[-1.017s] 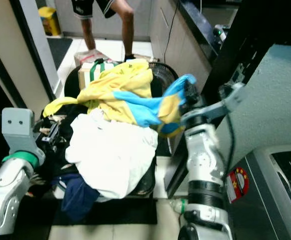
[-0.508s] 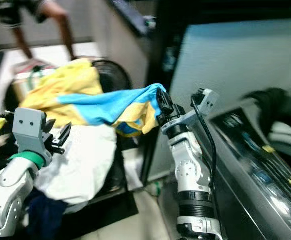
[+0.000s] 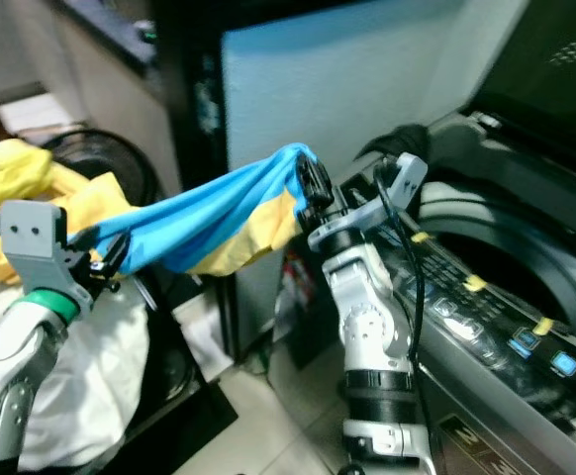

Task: Clothes washing

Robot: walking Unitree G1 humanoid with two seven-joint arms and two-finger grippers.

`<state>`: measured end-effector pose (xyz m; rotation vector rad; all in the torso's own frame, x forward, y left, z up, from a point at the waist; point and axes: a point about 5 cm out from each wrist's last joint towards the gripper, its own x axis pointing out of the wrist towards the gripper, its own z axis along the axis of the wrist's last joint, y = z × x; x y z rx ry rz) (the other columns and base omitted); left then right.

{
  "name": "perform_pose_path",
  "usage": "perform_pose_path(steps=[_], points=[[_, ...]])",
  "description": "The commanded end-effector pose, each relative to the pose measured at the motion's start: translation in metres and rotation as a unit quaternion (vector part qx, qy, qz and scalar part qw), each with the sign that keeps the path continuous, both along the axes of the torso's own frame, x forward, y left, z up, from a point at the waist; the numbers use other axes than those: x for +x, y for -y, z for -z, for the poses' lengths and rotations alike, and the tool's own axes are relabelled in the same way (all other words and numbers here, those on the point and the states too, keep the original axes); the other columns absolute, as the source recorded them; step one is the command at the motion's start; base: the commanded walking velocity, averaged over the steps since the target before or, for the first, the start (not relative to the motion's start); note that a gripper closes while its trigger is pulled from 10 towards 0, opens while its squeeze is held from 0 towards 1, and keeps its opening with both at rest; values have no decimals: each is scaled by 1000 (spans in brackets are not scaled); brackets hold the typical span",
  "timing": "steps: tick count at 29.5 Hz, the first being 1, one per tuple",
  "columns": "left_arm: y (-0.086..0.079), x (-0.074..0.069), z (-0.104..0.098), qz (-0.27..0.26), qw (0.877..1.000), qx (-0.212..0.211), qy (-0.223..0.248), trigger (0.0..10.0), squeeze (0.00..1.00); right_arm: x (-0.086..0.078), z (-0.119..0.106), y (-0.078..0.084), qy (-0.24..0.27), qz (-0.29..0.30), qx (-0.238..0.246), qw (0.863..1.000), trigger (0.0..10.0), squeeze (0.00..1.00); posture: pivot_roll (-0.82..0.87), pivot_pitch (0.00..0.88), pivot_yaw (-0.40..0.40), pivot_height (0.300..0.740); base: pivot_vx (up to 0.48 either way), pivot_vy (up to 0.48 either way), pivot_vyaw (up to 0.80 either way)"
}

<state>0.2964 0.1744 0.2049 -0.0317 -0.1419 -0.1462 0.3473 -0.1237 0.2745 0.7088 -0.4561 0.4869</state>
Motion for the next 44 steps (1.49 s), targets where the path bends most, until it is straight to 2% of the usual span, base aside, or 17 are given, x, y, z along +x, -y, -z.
perform_pose_path(steps=[1,3,4,6,7,8,9,10,12,14,16,18,23,29,35,36,44], points=[[-3,-1,2,-13,1000,-5,-2,10000,0,-5,-22,1,38,4,11,999,10000,0,160,17,33,740,0,0,-800],[-6,-1,-1,-23,1000,-8,5,10000,0,-9,-75,1,108,21,22,994,10000,0,163,18,28,740,0,0,-800],[-6,-1,-1,-23,1000,-8,5,10000,0,-9,-75,1,108,21,22,994,10000,0,163,18,28,740,0,0,-800],[-8,-2,-3,-27,1000,-6,9,10000,0,-16,-129,19,170,86,76,979,10000,0,161,17,24,740,0,0,-800],[-8,-2,-3,-27,1000,-6,9,10000,0,-16,-129,19,170,86,76,979,10000,0,161,17,24,740,0,0,-800],[-8,-2,-3,-28,1000,-6,10,10000,0,-18,-143,28,184,117,93,971,10000,0,163,18,21,740,0,0,-800],[-8,-2,-3,-28,1000,-6,10,10000,0,-18,-143,28,184,117,93,971,10000,0,163,18,21,740,0,0,-800],[-8,-2,-4,-28,1000,-5,10,10000,0,-18,-149,35,193,147,84,966,10000,0,163,18,19,740,0,0,-800],[-8,-2,-4,-28,1000,-5,10,10000,0,-18,-149,35,193,147,84,966,10000,0,163,18,19,740,0,0,-800],[-7,-2,-6,-28,1000,-4,13,10000,0,-13,-144,35,186,172,53,966,10000,0,164,15,17,740,0,0,-800],[-7,-2,-6,-28,1000,-4,13,10000,0,-13,-144,35,186,172,53,966,10000,0,164,15,17,740,0,0,-800],[-7,-2,-8,-29,999,-3,15,10000,0,-9,-132,28,165,172,37,970,10000,0,166,16,18,740,0,0,-800],[-8,-1,-9,-31,999,-1,16,10000,0,-4,-121,21,144,171,20,975,10000,0,166,16,18,740,0,0,-800],[-9,-1,-10,-36,999,1,16,10000,0,7,-98,10,102,159,-26,982,10000,0,166,19,20,740,0,0,-800],[-11,-1,-9,-43,999,2,10,10000,0,11,-86,3,82,148,-48,984,10000,0,167,20,17,740,0,0,-800],[-12,-1,-9,-47,999,4,8,10000,0,13,-81,-4,73,134,-67,986,10000,0,165,22,16,740,0,0,-800],[-17,-1,-13,-70,997,13,23,10000,0,14,-70,-20,61,100,-107,987,10000,0,166,23,8,740,0,0,-800]])
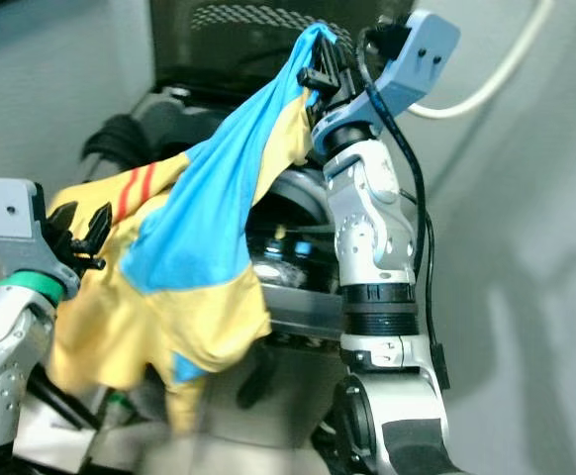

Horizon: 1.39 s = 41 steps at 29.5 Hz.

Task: Clothes washing

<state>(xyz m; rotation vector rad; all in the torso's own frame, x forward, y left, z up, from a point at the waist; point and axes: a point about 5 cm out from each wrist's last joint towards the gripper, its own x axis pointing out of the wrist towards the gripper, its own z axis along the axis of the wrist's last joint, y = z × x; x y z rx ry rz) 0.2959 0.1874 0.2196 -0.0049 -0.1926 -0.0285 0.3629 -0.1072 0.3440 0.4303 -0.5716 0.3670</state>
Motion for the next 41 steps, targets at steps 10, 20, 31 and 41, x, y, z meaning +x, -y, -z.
perform_pose_path(steps=[10,20,31,41], points=[[-7,-3,-4,-26,1000,2,16,10000,0,-2,3,-10,-3,-19,-13,1000,10000,0,166,26,0,740,0,0,-800],[-7,-5,-5,-25,1000,-4,17,10000,0,-1,6,-14,-13,-31,-15,999,10000,0,169,29,-5,740,0,336,-560],[-7,-10,-9,-31,999,-1,36,10000,0,10,-6,-54,-8,-105,-102,989,10000,0,176,21,-30,740,0,87,0],[-10,-11,-12,-38,998,12,40,10000,0,-4,-157,-57,147,-28,-61,987,10000,0,205,13,-43,740,0,0,0]])
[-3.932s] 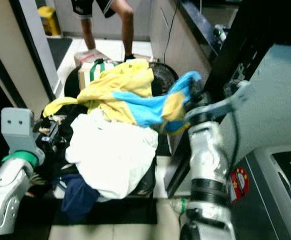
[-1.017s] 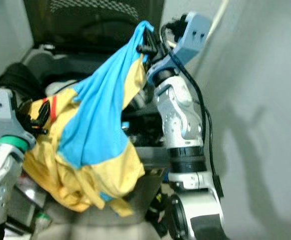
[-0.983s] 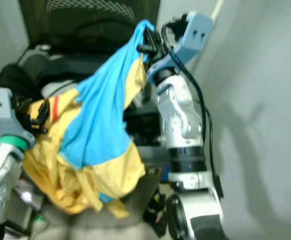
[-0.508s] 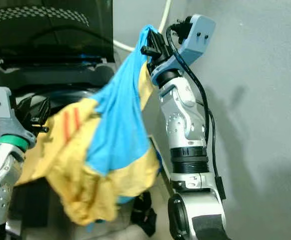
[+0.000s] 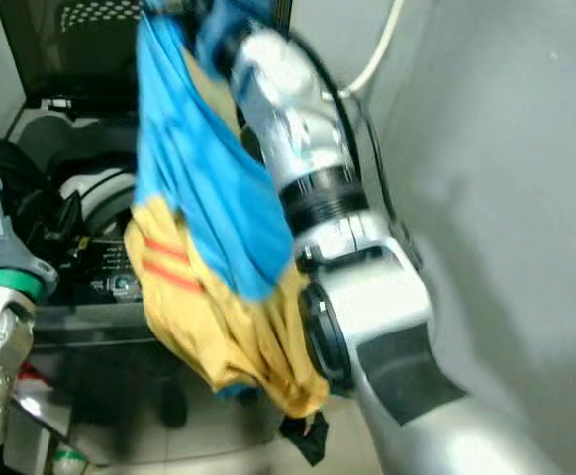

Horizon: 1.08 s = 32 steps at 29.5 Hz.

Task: Clothes washing

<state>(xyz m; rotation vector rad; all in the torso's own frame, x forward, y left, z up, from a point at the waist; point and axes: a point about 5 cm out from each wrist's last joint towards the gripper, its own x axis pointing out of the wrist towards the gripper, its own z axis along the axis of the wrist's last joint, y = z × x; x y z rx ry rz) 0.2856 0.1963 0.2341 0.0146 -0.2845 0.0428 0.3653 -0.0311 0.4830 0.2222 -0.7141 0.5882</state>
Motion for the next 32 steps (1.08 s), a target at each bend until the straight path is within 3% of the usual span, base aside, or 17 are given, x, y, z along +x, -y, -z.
perform_pose_path(steps=[1,2,4,7,10,14,15,17,18,19,20,21,22,23,24,28,32], points=[[-1,-3,2,-3,1000,13,-7,10000,0,-21,-53,47,71,40,132,988,10000,0,226,17,-63,740,0,0,0],[-1,-5,2,-4,1000,17,-8,10000,0,-33,-74,66,91,46,185,977,10000,0,226,17,-63,740,0,0,0],[-3,-9,2,-11,1000,18,-9,10000,0,-42,-89,82,99,14,232,967,10000,0,230,24,-68,740,0,0,0],[-3,-11,6,-10,1000,20,-16,10000,0,-32,-77,72,82,10,191,978,10000,0,227,33,-65,740,0,0,0],[-2,-10,5,-7,1000,21,-16,10000,0,-14,-52,57,38,8,151,988,10000,0,227,45,-55,740,0,0,0],[3,-8,5,8,999,29,-20,10000,0,19,17,21,-61,0,43,997,10000,0,230,51,-51,740,0,0,0],[3,-8,5,8,999,29,-20,10000,0,19,17,21,-61,0,43,997,10000,0,230,51,-51,740,0,0,0],[4,-8,5,11,999,32,-22,10000,0,30,57,3,-91,8,-38,995,10000,0,227,55,-49,740,0,0,0],[4,-8,5,11,999,32,-22,10000,0,30,57,3,-91,8,-38,995,10000,0,227,55,-49,740,0,0,0],[4,-8,6,13,999,32,-24,10000,0,33,76,-4,-107,5,-68,992,10000,0,227,58,-51,740,0,0,0],[6,-10,7,21,999,33,-32,10000,0,38,132,-19,-144,-13,-163,976,10000,0,228,61,-52,740,0,0,0],[7,-11,8,25,998,38,-36,10000,0,39,155,-23,-168,-30,-199,965,10000,0,228,61,-52,740,0,0,0],[7,-11,8,25,998,38,-36,10000,0,39,155,-23,-168,-30,-199,965,10000,0,228,61,-52,740,0,0,0],[8,-11,9,29,998,44,-41,10000,0,39,176,-25,-193,-48,-235,952,10000,0,228,61,-52,740,0,0,0],[8,-11,9,29,998,44,-41,10000,0,39,176,-25,-193,-48,-235,952,10000,0,228,61,-52,740,0,0,0],[8,-10,11,35,996,53,-55,10000,0,40,208,-16,-244,-64,-312,916,10000,0,225,65,-38,740,0,0,0],[9,-8,11,52,994,63,-66,10000,0,45,210,0,-272,-50,-319,906,10000,0,229,65,-24,740,0,0,0]])
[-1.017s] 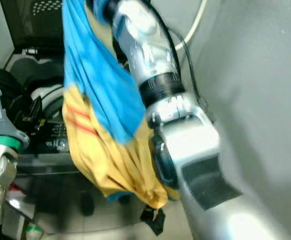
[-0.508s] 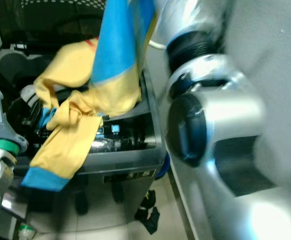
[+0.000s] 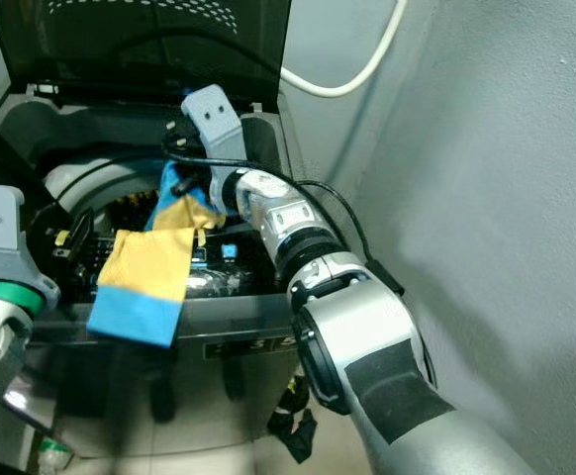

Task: Clothes washing

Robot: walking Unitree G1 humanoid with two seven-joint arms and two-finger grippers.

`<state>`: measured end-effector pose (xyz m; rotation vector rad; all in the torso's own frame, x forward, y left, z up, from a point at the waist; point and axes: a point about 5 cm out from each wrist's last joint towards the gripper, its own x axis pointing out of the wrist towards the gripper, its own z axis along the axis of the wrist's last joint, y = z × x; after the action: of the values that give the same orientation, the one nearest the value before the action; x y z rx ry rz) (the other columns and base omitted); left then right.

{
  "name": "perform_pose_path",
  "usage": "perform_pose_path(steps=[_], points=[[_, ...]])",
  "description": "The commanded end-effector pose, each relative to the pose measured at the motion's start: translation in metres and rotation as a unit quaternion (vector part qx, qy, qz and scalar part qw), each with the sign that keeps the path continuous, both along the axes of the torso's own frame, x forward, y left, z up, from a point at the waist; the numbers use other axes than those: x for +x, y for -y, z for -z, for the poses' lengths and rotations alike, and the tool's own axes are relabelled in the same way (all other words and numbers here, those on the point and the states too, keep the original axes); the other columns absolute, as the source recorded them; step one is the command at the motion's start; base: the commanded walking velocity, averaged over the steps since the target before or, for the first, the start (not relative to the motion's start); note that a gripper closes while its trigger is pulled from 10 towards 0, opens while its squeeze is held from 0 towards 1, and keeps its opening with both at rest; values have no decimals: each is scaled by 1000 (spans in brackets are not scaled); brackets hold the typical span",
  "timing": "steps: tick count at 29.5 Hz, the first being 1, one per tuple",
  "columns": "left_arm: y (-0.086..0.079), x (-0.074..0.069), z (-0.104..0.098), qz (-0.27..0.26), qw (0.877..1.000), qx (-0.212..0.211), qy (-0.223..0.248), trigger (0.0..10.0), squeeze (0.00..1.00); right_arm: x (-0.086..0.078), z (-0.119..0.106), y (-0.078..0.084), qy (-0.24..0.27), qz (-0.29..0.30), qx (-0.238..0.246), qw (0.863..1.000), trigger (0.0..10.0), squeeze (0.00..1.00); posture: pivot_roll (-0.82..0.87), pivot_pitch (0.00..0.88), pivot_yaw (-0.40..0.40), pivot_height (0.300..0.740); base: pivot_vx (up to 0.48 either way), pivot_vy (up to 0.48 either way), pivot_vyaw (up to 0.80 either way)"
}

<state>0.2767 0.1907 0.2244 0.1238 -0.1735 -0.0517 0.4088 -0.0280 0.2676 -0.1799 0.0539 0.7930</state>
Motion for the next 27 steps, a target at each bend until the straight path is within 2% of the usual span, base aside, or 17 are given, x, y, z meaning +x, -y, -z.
perform_pose_path(steps=[1,3,4,6,7,9,11,12,13,17,19,20,21,23,25,27], points=[[4,1,2,13,1000,4,-10,10000,0,1,-6,3,2,4,-5,1000,10000,0,229,65,-24,740,0,0,0],[4,1,1,16,1000,5,-11,10000,0,3,-8,6,4,14,-3,1000,10000,0,229,65,-24,740,0,0,0],[5,1,0,27,1000,4,-14,10000,0,5,-17,12,12,24,7,1000,10000,90,230,63,-10,740,0,0,0],[6,1,0,31,999,4,-16,10000,0,5,-20,14,14,24,11,1000,10000,90,230,63,-10,740,0,0,0],[6,1,0,34,999,6,-17,10000,0,5,-26,15,14,19,22,999,10000,1000,230,61,-5,740,0,0,0],[6,2,-1,36,999,7,-19,10000,0,4,-40,14,19,-1,54,998,10000,1000,232,60,-2,740,0,0,0],[6,2,-1,37,999,6,-19,10000,0,3,-44,13,22,-6,61,998,10000,1000,232,60,-2,740,0,0,0],[6,3,-1,38,999,5,-19,10000,0,2,-51,13,17,-15,90,996,10000,173,232,59,0,740,0,0,0],[6,4,-2,39,999,4,-20,10000,0,1,-60,13,11,-27,120,992,10000,0,235,58,4,740,0,0,0],[5,4,-3,41,999,3,-20,10000,0,1,-66,16,18,-37,110,993,10000,0,235,57,8,740,0,0,0],[5,4,-4,43,999,2,-20,10000,0,1,-75,20,39,-26,114,992,10000,0,234,57,12,740,0,0,0],[5,5,-4,44,999,2,-20,10000,0,2,-88,25,68,-4,146,987,10000,0,234,57,12,740,0,0,0],[5,5,-4,44,999,2,-20,10000,0,2,-88,25,68,-4,146,987,10000,0,234,57,12,740,0,0,0],[7,6,-5,46,999,3,-20,10000,0,2,-109,35,99,28,210,972,10000,0,233,54,16,740,0,0,0],[7,6,-6,46,999,4,-19,10000,0,3,-112,40,105,41,226,968,10000,0,233,54,16,740,0,0,0],[7,6,-6,45,999,5,-16,10000,0,5,-104,46,112,56,228,965,10000,0,231,52,12,740,0,0,0]])
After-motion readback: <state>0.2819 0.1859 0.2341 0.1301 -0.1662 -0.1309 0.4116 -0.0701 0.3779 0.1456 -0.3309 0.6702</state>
